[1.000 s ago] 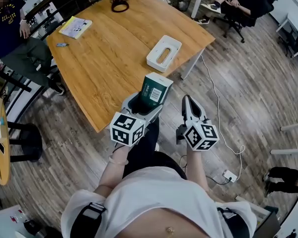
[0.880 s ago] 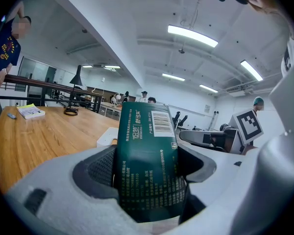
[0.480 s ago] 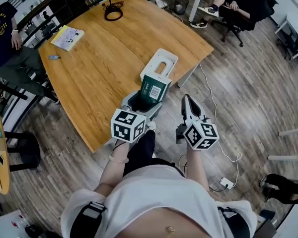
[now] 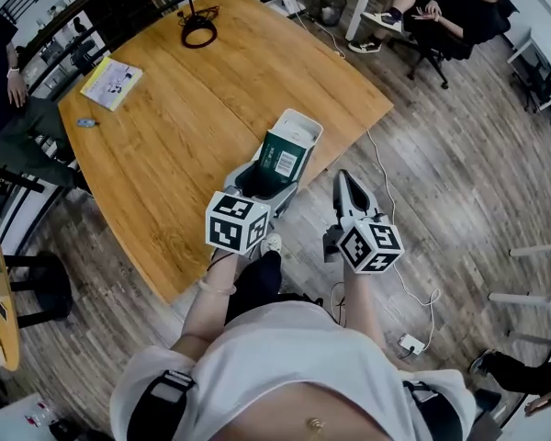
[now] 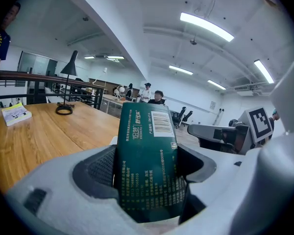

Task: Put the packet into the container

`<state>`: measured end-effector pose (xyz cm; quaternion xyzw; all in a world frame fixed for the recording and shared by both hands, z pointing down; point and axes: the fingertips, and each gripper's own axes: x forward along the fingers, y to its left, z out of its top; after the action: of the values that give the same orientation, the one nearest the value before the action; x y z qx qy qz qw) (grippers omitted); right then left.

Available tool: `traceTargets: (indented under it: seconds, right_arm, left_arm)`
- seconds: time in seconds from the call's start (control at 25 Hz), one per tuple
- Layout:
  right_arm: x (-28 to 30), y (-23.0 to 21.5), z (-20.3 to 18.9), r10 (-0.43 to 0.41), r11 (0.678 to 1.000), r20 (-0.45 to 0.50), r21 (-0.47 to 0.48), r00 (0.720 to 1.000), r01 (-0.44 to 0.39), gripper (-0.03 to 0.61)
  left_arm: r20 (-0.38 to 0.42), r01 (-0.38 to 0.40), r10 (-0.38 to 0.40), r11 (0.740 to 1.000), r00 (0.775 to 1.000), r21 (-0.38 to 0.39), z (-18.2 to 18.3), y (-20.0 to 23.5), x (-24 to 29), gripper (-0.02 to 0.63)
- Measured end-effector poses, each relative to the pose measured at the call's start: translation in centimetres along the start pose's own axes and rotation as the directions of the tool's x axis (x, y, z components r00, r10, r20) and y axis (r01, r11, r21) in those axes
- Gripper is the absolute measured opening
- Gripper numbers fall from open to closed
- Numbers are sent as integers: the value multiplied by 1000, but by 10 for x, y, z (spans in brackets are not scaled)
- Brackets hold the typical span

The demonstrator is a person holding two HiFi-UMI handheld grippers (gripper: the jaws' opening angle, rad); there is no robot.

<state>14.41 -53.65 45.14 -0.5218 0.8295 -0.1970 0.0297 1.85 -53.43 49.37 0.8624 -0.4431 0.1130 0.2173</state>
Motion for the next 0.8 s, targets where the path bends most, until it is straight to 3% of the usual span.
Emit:
traceTargets:
  seconds: [0.28,0.8]
  right_arm:
    - [21,-16,10,-11,1000,-4,6,1000,11,12]
    - [59,-28,11,-7,1000,-30,30,1000,8,12]
  left_arm:
    - [-94,-21,25,999,995,48,8,21,37,383]
    - [-233,-11,11,1000,972,0,1,44,81,383]
